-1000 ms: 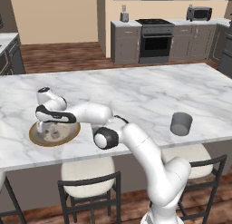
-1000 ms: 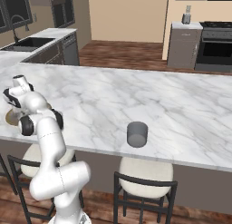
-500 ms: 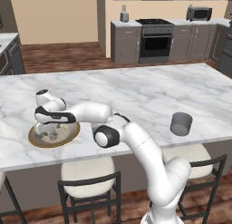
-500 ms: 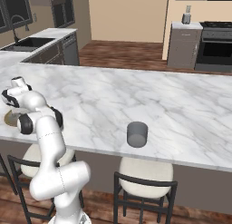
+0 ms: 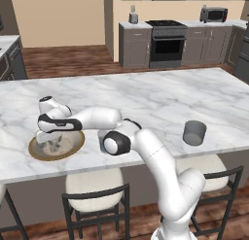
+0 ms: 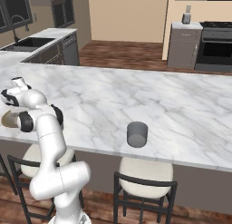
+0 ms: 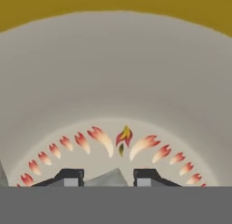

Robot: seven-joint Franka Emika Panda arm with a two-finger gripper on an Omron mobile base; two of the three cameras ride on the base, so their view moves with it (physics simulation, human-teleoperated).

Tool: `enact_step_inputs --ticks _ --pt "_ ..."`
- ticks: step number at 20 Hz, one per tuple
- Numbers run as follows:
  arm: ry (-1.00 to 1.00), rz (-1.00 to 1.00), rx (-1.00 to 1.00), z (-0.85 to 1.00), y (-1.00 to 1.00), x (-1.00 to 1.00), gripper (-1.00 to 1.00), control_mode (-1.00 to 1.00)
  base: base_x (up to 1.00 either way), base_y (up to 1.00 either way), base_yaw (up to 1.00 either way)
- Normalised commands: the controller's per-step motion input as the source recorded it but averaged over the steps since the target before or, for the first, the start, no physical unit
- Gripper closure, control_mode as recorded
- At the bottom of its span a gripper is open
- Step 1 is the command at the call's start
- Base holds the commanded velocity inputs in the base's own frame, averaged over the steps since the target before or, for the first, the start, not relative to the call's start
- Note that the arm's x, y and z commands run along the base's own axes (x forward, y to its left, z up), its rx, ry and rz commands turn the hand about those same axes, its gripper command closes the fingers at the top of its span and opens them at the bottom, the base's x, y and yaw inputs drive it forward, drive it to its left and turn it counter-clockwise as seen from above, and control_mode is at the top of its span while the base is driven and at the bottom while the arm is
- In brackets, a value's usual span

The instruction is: There are four ice cubes in the ice bowl. Place two ice cubes in each glass of water.

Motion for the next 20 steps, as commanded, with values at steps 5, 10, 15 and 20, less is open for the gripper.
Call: enact_step_inputs --ticks 5,10,15,20 --pt "0.00 -0.33 0.00 -0.47 -0.17 -0.29 1.00 -1.00 0.00 0.00 0.00" --pt "-0.05 -0.39 0.00 -0.29 -0.53 -0.09 1.00 -1.00 0.00 0.00 0.00" --pt "-0.12 -0.45 0.00 -0.41 -0.97 -0.13 1.00 -1.00 0.00 0.00 0.00" --pt "-0.17 -0.43 0.00 -0.37 -0.84 -0.18 1.00 -1.00 0.00 0.00 0.00"
